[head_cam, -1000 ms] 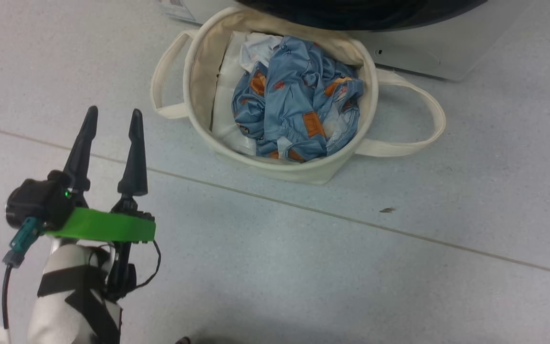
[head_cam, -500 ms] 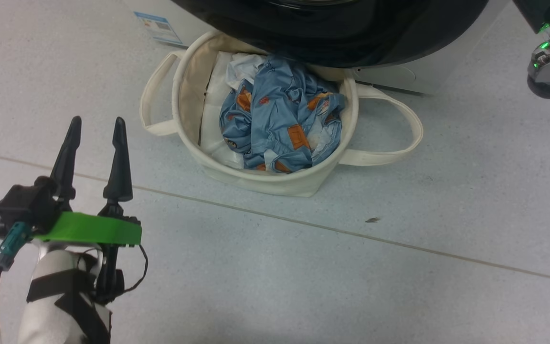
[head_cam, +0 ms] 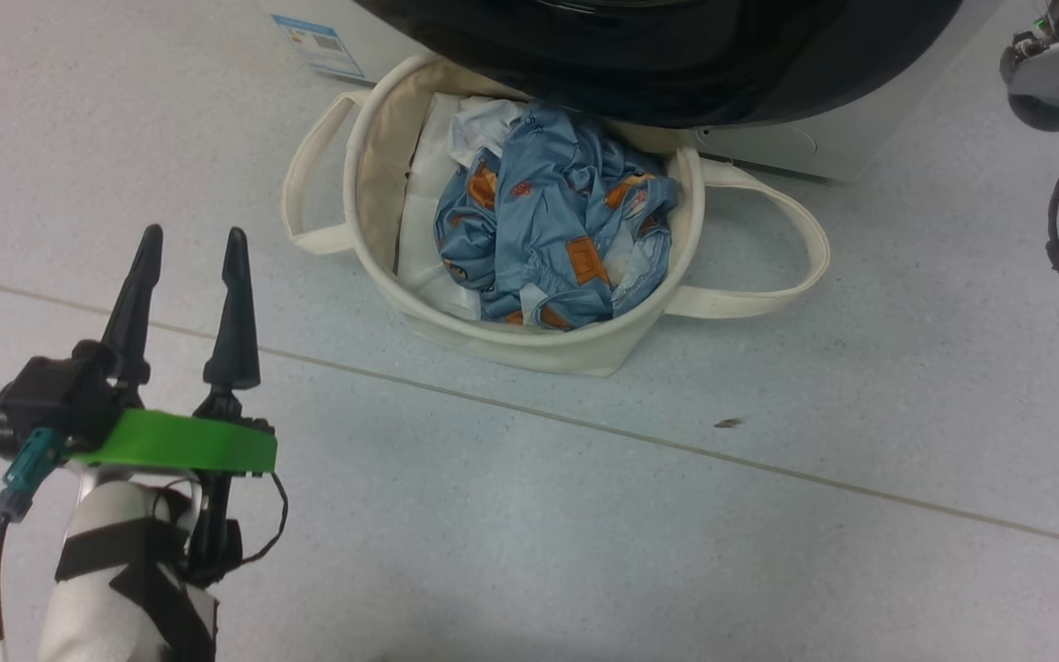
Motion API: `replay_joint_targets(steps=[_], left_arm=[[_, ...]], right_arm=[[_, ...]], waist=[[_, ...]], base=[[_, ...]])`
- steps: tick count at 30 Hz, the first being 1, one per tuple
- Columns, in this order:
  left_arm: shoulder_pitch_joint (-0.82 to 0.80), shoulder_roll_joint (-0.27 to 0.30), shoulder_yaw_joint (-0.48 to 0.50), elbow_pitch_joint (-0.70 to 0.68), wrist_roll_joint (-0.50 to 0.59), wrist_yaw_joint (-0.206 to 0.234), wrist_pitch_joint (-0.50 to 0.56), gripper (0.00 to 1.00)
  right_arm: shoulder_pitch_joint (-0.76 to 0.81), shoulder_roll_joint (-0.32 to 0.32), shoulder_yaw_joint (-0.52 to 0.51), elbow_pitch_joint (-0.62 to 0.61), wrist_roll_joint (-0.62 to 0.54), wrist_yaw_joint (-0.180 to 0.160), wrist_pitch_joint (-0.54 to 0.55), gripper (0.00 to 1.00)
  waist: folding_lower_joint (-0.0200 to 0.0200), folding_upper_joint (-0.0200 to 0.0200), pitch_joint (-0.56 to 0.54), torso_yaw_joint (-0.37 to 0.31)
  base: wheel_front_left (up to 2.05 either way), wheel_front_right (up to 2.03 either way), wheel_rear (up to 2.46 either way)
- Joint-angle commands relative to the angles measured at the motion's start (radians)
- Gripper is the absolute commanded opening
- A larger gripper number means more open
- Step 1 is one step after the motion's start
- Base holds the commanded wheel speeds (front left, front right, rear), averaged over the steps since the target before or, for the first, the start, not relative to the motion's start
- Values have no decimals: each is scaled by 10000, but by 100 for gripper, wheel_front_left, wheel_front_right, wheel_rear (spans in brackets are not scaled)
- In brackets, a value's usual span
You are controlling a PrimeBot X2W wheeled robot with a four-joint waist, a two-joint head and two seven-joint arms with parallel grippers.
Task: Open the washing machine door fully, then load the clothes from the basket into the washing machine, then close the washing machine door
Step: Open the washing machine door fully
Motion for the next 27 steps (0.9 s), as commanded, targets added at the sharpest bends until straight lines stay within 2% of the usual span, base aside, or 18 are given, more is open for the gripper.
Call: replay_joint_targets(steps=[1,7,15,23,27], left_arm=[[113,243,305,-253,22,12,-47,100],[305,200,368,-109,103,12,-47,100],[1036,422,720,115,148,-7,-47,100],[1979,560,988,451,-43,-33,-47,100],[2153,635,1019,571,-120,-41,-47,100]], right_arm=[[-363,249,276,-179,-165,12,86,0],[-186,289,781,159,-233,12,798,0],[930,517,1639,13,-167,12,1996,0],[2302,827,2132,-817,10,12,2447,0],[2604,929,2218,-922,13,12,2424,0]], waist=[[0,0,-4,35],[0,0,-468,-71],[0,0,-1552,-324],[0,0,-2884,32],[0,0,-3180,280]], base=[[0,0,0],[0,0,0],[0,0,0],[0,0,0],[0,0,0]])
